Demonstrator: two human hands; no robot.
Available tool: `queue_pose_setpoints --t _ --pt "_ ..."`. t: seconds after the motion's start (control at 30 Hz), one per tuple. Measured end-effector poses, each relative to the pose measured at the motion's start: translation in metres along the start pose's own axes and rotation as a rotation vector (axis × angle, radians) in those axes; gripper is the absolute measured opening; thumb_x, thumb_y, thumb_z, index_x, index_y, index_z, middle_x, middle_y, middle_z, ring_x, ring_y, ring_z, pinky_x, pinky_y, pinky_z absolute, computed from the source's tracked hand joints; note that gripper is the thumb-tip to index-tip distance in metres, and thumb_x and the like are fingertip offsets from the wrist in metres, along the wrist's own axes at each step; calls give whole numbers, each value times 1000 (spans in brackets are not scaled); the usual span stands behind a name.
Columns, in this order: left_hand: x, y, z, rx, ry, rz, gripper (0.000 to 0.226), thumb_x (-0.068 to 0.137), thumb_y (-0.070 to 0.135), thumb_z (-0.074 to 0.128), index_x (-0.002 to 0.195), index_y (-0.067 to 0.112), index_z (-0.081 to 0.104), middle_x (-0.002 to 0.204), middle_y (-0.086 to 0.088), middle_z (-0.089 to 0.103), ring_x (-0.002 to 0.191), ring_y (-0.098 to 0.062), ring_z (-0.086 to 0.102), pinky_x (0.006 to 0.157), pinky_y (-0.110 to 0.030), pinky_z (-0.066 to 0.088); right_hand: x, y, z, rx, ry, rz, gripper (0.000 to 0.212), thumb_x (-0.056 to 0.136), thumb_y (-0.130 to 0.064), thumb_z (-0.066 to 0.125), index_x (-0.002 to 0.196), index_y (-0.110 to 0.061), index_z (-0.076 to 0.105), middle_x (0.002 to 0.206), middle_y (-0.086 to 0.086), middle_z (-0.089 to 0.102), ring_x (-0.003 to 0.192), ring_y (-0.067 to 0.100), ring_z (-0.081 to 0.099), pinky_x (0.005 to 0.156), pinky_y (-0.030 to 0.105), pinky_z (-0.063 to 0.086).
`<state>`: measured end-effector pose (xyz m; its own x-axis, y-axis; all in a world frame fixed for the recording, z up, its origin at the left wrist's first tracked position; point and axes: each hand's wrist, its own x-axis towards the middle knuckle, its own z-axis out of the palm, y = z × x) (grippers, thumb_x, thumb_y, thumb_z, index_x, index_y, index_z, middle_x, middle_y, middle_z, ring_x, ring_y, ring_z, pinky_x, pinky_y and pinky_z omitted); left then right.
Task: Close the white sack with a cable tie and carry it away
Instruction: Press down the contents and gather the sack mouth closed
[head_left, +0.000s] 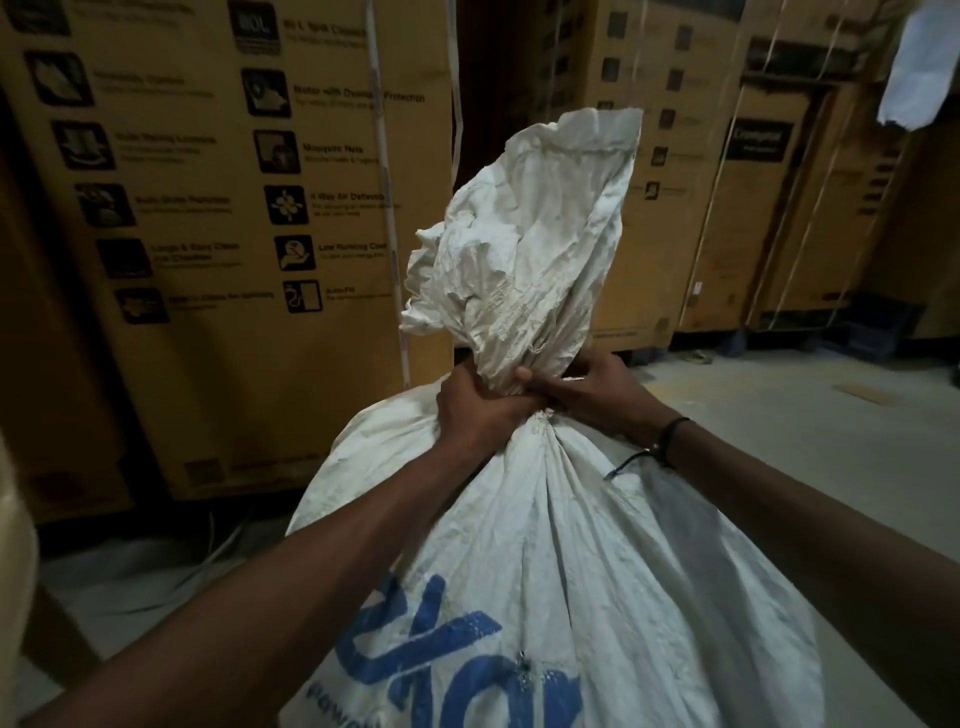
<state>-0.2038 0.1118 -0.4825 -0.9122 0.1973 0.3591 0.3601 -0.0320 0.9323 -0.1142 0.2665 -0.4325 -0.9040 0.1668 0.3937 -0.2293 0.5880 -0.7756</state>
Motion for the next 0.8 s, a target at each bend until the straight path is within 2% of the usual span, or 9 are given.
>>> queue_pose_setpoints --t 0.07,0.13,0.2,0.3,0.33,0.43,0.57,0.7,0.8 --pt "-6 8 -2 -7 -10 12 97 35 71 97 117 24 74 108 3 81 102 -16 78 88 -46 64 -10 2 -1 55 -7 44 60 83 -59 86 93 0 82 91 19 82 85 19 78 79 31 59" --pt "-13 16 -5 9 -22 6 89 37 63 97 113 21 74 107 3 80 101 -16 77 88 -46 65 -20 2 -3 143 7 55 60 90 -45 83 104 13 76 106 39 74 97 34 77 91 43 61" --pt "-19 27 -9 23 -36 -6 88 38 60 94 114 20 71 109 2 79 102 -17 76 88 -45 64 -26 -2 -4 193 49 63 48 97 -28 79 107 18 74 109 44 71 104 42 77 92 38 64" --pt "-21 41 -17 58 -114 -48 88 39 60 95 115 23 71 109 5 79 101 -16 76 89 -42 64 -32 -12 -1 141 102 73 60 91 -48 85 105 10 79 104 41 73 109 53 73 94 51 66" --pt "-19 43 -20 75 -144 -61 91 38 64 96 116 24 72 108 6 79 101 -14 76 89 -41 65 -34 -17 0 99 131 67 59 88 -52 86 102 5 83 99 36 76 104 49 77 92 51 67" --pt "-6 39 -27 158 -234 -73 99 36 77 94 120 28 73 110 10 80 103 -12 76 91 -42 64 -40 -32 -1 -45 273 -29 30 88 -43 87 83 -13 87 75 10 81 75 22 79 70 30 65" --pt "-5 46 -47 212 -307 -90 109 43 82 90 134 28 65 127 6 75 111 -13 73 93 -39 62 -50 -53 7 -188 406 -167 29 88 -38 90 75 -14 80 68 3 76 63 19 74 61 32 59" --pt "-31 87 -84 385 -418 -81 69 77 62 84 127 21 61 118 -1 70 110 -18 67 80 -29 50 -53 -76 23 -231 312 -245 22 90 -29 89 78 -15 78 71 -1 76 64 9 71 61 27 55" --pt "-31 112 -117 596 -560 -92 70 89 59 74 138 10 62 138 -12 65 125 -29 63 82 -28 50 -50 -102 44 -190 271 -287 19 92 -25 88 82 -12 78 73 -2 78 64 4 73 62 17 56"
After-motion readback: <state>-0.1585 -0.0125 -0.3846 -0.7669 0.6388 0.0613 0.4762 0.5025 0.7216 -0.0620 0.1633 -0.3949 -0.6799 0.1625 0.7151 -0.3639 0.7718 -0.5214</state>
